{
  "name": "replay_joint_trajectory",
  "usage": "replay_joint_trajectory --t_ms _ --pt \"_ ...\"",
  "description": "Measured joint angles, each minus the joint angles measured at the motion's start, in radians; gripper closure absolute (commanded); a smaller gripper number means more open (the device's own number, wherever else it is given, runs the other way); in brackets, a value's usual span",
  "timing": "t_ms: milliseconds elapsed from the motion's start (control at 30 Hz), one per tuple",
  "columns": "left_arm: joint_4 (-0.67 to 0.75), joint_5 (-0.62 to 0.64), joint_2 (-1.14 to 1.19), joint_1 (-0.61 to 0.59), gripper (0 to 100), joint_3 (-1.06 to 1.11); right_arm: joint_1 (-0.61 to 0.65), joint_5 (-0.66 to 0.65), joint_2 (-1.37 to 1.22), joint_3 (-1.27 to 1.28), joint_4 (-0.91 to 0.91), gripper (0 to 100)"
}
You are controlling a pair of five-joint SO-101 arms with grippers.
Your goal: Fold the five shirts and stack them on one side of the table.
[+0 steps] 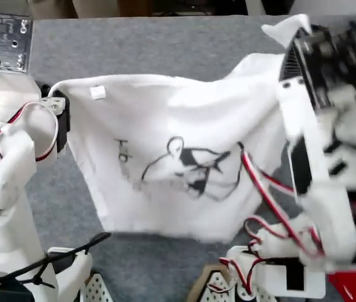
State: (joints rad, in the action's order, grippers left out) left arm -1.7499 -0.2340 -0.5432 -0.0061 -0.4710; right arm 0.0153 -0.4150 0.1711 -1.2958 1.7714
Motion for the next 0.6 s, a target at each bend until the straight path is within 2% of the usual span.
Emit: replay_joint_trajectory --t_ms 233,367,600 --pt "0.000 0.000 0.000 -0.097 98 0.000 -0.002 -0.040 -0.002 0.114 0.000 99.3" --pt "0.002 0.000 -0.002 -0.138 98 0.000 -0.002 -0.074 0.026 0.048 0.000 99.3" --pt "0.002 0.000 -0.084 -0.144 98 -0.020 0.000 -0.129 0.215 -0.060 0.000 99.3"
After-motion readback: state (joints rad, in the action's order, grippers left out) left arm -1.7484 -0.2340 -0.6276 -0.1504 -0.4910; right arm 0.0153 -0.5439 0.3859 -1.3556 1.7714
